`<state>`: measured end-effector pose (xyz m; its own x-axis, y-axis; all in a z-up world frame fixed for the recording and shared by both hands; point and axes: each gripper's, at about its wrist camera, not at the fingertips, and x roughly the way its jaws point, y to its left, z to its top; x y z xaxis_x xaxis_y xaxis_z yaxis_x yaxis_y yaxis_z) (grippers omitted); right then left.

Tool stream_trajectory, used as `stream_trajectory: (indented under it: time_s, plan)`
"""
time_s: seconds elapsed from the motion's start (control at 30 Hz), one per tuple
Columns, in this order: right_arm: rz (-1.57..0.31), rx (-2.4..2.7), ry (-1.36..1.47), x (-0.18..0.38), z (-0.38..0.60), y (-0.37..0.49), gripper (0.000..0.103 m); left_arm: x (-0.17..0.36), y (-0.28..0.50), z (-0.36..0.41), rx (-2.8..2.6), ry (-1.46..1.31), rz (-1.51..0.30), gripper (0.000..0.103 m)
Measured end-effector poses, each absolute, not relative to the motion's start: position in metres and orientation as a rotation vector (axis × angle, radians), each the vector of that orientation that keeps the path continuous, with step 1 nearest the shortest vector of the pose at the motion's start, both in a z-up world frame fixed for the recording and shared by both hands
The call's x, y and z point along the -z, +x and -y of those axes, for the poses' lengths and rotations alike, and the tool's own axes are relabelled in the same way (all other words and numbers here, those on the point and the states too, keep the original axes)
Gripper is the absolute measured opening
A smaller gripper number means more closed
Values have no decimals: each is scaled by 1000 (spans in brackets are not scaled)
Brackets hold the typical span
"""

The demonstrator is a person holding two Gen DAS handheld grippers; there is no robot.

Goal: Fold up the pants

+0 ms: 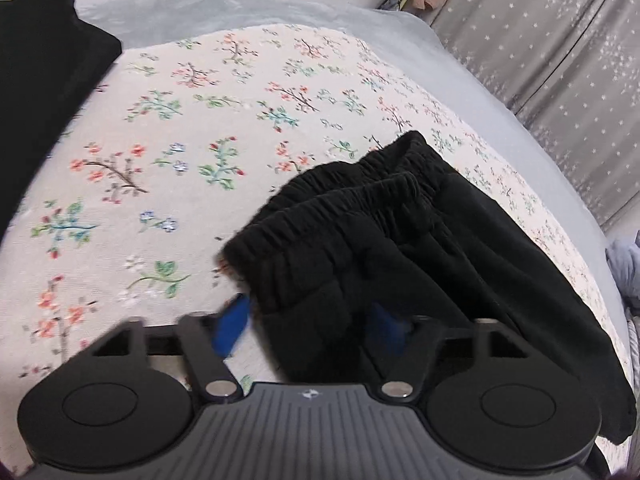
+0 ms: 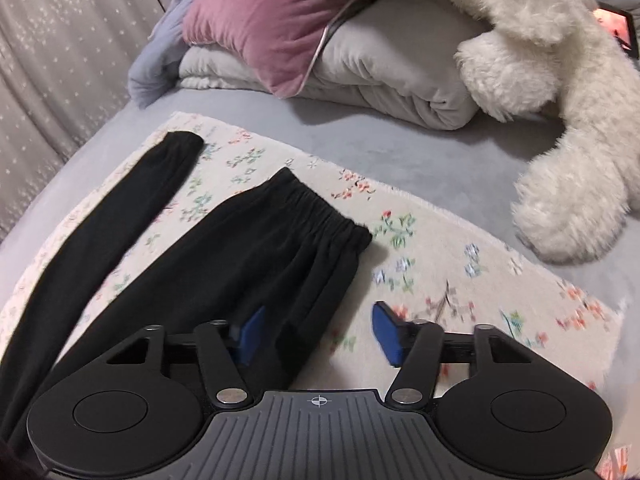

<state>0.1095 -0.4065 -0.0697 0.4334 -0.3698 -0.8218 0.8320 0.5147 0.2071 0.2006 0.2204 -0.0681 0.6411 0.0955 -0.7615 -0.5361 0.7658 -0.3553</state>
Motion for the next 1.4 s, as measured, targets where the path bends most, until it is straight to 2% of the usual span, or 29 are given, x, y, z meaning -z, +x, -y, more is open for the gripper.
stream_trajectory:
  time_s: [0.03,0.07,0.1,0.13,0.27,0.4,0.6,0.63,0.73,0.8,0.83,0.87,1.0,1.13,1.2,1.27,1.33,1.4]
  plan:
    - [-818,826,668,75,410,114,34,70,203,-219,-409,-594,-809,20]
    - [-835,824,673,80,415,118,21,70,204,-219,-419,-587,-813,6]
    - [-841,828,675,83,417,120,15,70,203,-222,-409,-599,-808,0]
    - [-827,824,682,83,420,119,7,68,201,-225,-406,-619,-795,0]
    - [-737,769,672,70,408,120,5,41,179,-241,-404,-642,-682,0]
    - [-695,686,599,52,378,124,4,19,154,-252,-443,-550,-601,0]
    - [-716,748,517,43,366,113,4,44,150,-254,-428,-488,-798,0]
    - [-725,766,528,45,371,113,4,46,151,-255,-429,-489,-819,1]
    - [-750,779,543,47,378,113,4,42,151,-268,-435,-572,-819,19]
    - [-772,760,519,48,376,120,11,34,150,-271,-435,-593,-793,36]
    - [-768,765,518,47,376,120,11,28,150,-271,-436,-587,-777,38]
    - [-757,777,518,45,377,121,16,25,158,-266,-436,-572,-768,42]
    - [-735,831,440,41,374,129,20,15,177,-260,-471,-497,-773,61]
    - [-751,830,362,40,371,136,27,21,156,-271,-491,-646,-790,65]
    - [-725,848,325,35,370,133,38,20,131,-281,-539,-738,-736,72]
    - [-706,868,305,33,370,132,46,14,115,-292,-609,-768,-671,73]
    - [-716,837,299,34,371,140,47,5,127,-291,-612,-750,-625,73]
    - [-740,767,286,35,369,159,47,0,168,-273,-417,-670,-681,75]
